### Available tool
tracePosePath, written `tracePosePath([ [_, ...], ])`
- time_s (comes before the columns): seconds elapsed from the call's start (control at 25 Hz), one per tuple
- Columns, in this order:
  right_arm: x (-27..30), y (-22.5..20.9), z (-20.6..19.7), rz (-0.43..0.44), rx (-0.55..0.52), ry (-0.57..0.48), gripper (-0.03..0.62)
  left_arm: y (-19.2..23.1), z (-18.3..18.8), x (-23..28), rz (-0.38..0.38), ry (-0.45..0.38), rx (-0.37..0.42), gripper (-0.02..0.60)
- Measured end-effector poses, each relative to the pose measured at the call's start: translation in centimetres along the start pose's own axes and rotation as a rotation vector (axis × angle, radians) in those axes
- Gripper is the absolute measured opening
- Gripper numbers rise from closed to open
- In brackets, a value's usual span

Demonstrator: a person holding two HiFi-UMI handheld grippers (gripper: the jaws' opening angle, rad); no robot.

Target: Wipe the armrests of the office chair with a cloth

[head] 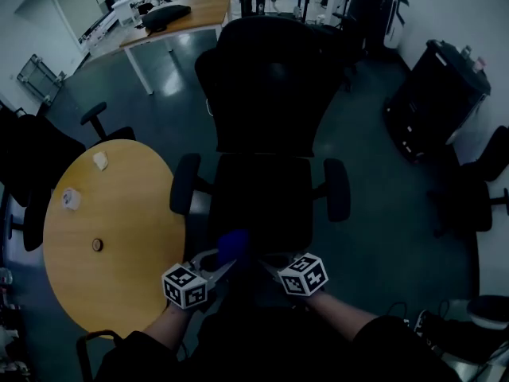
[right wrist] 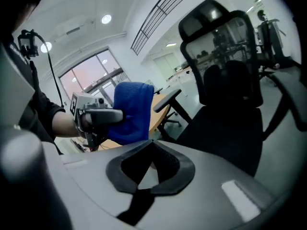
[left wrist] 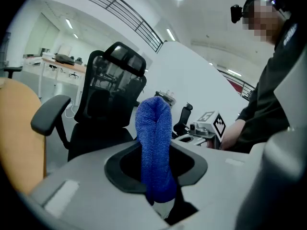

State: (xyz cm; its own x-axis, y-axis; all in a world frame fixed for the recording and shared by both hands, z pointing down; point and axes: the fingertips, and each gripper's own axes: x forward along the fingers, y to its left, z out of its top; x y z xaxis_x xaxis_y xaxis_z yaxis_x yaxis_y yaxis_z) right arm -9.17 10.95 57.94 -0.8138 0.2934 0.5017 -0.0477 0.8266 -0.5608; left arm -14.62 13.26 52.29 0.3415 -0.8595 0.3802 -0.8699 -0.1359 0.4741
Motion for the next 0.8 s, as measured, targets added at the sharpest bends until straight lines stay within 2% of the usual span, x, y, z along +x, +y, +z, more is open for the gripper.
tracePosePath([
  [0.12, -6.5, -1.7, -4.1, -0.061, 0.037, -0.071, 0.005, -4.7, -1.6, 0.7, 0.050, -0.088, -0.070, 0.126],
  [0.24, -11.5, -1.9, -7.9, -0.099, 0.068, -0.088, 0.005, -8.9, -2.4, 0.3, 0.092, -0.172, -0.152, 0.126],
  [0.32, -14.2, -1.2, -9.0, -0.114, 0.067, -0.112, 0.005, -11.6, -2.2, -0.2, 0.115, -0.213, -0.159, 0.126],
  [0.44, -17.3, 0.5, -8.3, -0.136, 0.001, -0.180, 0.005, -15.1, -1.6, -0.7, 0.124, -0.257, -0.107, 0.126],
  [0.52, -18.7, 2.1, -6.7, -0.152, -0.068, -0.236, 0.005, -17.2, -0.9, -1.0, 0.103, -0.282, -0.062, 0.126],
  [0.68, -21.8, 6.2, -1.7, -0.207, -0.229, -0.389, 0.005, -21.1, 2.0, -2.1, 0.037, -0.303, 0.083, 0.126],
  [0.8, -24.1, 10.5, 1.6, -0.238, -0.339, -0.515, 0.005, -23.2, 4.5, -4.3, 0.030, -0.340, 0.184, 0.126],
])
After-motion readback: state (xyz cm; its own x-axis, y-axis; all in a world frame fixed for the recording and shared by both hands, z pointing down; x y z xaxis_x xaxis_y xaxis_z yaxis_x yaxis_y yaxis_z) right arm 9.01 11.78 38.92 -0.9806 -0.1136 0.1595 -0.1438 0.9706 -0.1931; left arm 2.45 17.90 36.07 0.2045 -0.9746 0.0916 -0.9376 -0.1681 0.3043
